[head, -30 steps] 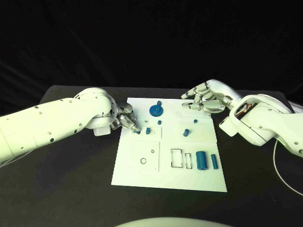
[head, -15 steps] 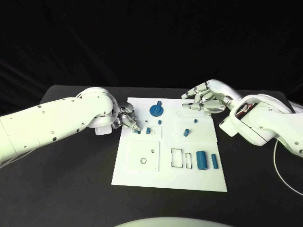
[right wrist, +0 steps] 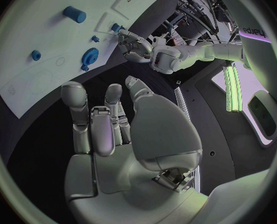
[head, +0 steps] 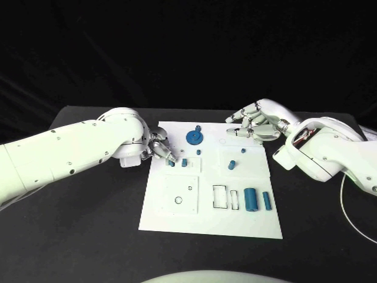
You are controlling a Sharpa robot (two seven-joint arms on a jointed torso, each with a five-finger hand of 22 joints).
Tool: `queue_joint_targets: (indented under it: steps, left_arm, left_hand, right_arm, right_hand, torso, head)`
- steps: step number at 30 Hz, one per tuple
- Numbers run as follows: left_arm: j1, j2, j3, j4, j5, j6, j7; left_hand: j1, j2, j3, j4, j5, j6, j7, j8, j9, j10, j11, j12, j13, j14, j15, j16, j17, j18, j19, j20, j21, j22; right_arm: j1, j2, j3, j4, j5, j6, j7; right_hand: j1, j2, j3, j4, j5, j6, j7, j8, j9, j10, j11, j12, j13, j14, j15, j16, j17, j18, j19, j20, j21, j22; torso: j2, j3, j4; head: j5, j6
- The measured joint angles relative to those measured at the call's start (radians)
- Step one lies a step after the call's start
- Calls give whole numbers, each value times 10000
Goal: Assemble the parts on the task board
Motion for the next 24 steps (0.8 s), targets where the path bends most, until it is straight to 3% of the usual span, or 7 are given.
queue_joint_targets:
  steps: [10, 21, 24]
  left_arm:
    - [-14, 44, -13, 2, 3, -12, -132]
    - [-29, 24, -20, 29, 3, -78, -238]
    - [-39, -16, -24, 75, 4, -153, -250]
  left_hand:
    - [-265, -104, -513, 198, 29, 168, -59, -38, -29, 95, -50, 96, 94, 36, -36, 0, 0, -1, 36, -36, 101, 3]
    - [-695, -329, -2243, 740, -18, 329, -44, -108, -132, 146, -74, 100, 143, 36, -35, 0, -1, 0, 0, -72, 165, 7]
    - [-695, -328, -2859, 938, -645, 364, -79, -113, -159, 168, -96, 131, 191, -1, -72, 0, -1, 1, 0, -72, 165, 7]
  right_arm:
    - [0, 5, 0, -5, 3, 18, -3]
    - [0, 5, 0, -9, 6, 28, -8]
    - [0, 5, -1, -15, 8, 30, -8]
  right_hand:
    - [0, 0, 0, 0, 0, 0, 0, 0, 0, 0, 0, 0, 1, 0, 0, 0, -1, 0, 0, 0, 0, -1]
    - [0, 0, 28, 27, 0, 0, 0, 0, 0, 0, 0, 0, 1, 0, 0, 0, -1, 0, 0, 0, 0, -14]
    - [0, 0, 27, 27, 0, 0, 0, 0, 0, 0, 0, 0, 1, 0, 0, 0, -1, 0, 0, 0, 0, -14]
  torso:
    - [1, -9, 6]
    - [2, -15, 6]
    - [3, -15, 6]
  head:
    - [-21, -20]
    - [-29, -25]
    - [-32, -25]
